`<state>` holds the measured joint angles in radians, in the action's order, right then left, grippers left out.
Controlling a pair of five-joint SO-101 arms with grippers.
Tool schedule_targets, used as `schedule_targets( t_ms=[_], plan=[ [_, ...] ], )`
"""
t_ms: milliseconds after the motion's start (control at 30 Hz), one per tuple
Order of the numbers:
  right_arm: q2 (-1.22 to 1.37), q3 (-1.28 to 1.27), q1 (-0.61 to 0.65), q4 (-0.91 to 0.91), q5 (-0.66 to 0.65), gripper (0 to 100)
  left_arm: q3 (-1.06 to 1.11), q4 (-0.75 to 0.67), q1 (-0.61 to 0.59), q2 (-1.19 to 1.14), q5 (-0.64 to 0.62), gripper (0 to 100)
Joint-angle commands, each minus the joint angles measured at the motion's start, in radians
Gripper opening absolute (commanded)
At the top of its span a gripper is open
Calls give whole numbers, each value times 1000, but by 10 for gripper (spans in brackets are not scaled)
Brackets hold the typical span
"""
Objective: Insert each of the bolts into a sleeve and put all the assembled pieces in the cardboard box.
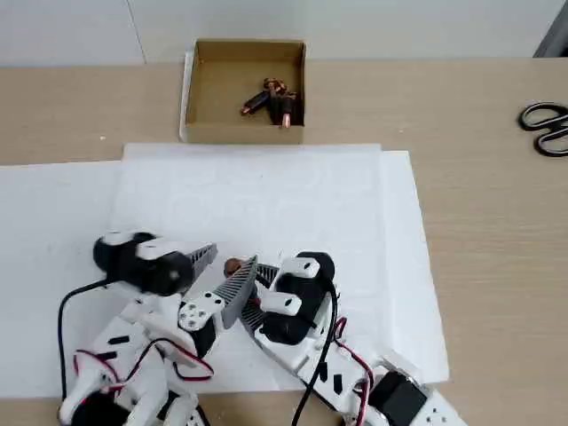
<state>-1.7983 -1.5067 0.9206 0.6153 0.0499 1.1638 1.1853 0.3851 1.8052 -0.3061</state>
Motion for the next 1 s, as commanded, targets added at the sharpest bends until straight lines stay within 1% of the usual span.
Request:
schedule_targets(
  t_ms=[0, 100, 133, 233, 300, 367, 467, 567, 667, 767, 900, 967],
  plan=[
    [-10, 41, -1, -7, -8, 4, -85, -21, 5, 2, -68, 141],
    [-8, 35, -1, -5, -6, 4, -134, -40, 2, 2, -140, 0],
    [-13, 26, -1, -5, -6, 4, -140, -55, -2, 2, -155, 14],
    [-13, 12, -7, -5, -5, 4, -142, -110, -12, 2, -155, 8],
    [-13, 11, -33, -8, -3, 4, -142, -166, -68, 2, -155, 7],
    [-13, 17, -77, -8, -3, 4, -142, -222, -147, 2, -152, 7],
    [-4, 46, -142, -8, -2, 4, -145, -273, -249, 2, -69, 7],
    [-4, 74, -189, -8, -2, 4, -147, -304, -295, 2, -8, 7],
    [-2, 106, -246, -7, -2, 4, -140, -296, -302, 2, 58, 7],
    [12, 158, -308, -7, -2, 4, -139, -253, -302, 3, 89, 7],
    [145, 270, -407, -16, 3, 4, -134, -135, -304, 8, 95, 7],
    [255, 368, -450, -19, 61, 4, -134, -68, -304, 8, 92, 7]
  ],
)
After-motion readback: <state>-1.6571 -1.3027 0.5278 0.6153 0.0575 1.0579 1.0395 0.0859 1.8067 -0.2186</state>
